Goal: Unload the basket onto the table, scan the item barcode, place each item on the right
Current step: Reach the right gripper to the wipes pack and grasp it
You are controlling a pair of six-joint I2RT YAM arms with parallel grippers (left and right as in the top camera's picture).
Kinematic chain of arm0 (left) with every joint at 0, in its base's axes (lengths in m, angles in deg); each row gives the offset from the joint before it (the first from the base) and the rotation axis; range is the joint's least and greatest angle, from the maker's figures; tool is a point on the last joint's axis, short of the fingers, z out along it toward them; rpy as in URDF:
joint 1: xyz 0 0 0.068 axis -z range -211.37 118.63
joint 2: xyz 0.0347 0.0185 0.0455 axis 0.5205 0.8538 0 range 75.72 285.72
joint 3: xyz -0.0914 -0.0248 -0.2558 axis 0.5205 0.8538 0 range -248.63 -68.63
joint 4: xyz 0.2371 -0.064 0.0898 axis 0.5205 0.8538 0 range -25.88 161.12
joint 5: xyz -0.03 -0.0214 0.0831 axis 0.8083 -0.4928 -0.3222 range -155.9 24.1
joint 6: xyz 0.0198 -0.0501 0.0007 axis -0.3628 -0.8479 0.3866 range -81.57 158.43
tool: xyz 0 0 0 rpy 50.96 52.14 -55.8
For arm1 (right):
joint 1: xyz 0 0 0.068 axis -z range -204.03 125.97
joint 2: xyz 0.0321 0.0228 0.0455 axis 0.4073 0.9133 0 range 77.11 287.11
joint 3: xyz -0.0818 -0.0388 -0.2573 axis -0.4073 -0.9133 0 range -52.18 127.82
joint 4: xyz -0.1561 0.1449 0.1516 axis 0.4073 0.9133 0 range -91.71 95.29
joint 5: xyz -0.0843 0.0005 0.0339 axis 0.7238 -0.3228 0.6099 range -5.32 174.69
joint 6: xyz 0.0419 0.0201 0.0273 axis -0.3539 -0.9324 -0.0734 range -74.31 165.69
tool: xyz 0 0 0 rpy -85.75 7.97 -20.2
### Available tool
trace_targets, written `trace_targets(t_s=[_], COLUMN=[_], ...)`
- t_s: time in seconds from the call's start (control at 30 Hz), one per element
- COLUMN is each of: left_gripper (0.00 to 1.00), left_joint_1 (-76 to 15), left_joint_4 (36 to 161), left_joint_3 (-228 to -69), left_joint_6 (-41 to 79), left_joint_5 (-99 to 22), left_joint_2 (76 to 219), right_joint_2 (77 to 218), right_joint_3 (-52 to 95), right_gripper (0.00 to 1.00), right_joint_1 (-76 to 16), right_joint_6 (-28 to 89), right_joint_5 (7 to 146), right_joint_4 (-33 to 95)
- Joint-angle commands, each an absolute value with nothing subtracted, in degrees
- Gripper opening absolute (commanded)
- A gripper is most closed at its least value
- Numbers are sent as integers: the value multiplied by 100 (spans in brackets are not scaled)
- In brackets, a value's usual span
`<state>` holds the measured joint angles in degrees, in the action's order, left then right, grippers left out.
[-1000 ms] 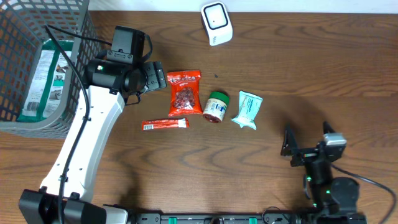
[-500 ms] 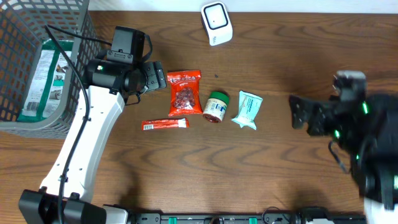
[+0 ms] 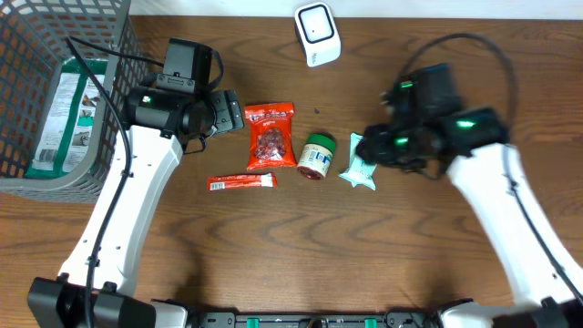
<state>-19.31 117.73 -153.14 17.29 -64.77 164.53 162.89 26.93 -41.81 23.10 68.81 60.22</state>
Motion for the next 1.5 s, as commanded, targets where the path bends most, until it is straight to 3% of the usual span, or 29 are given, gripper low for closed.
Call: trace_targets(t_s=[0.0, 0.2, 0.6, 1.47], left_gripper=[87, 87, 87, 87], left_joint_1=[-1951, -1951, -1951, -1951], left_joint_4=[11786, 11786, 11786, 11786], left_joint_3=[-15325, -15325, -15325, -15325], left_joint_6=[1753, 1753, 1755, 1753], left_joint_5=[-6532, -6530, -6530, -6530], left_joint_2=[16381, 16381, 16381, 16381], right_joint_2=[16787, 17596, 18614, 19263], right_joint_3=[2789, 2789, 2789, 2527], right_gripper=[58, 62, 58, 50], right_joint_1=[-4968, -5375, -5316, -5137], right_joint_6=[981, 588, 813, 807], right_joint_5=[8743, 9884, 9906, 9938], right_joint_4=[6042, 5928, 5015, 4798])
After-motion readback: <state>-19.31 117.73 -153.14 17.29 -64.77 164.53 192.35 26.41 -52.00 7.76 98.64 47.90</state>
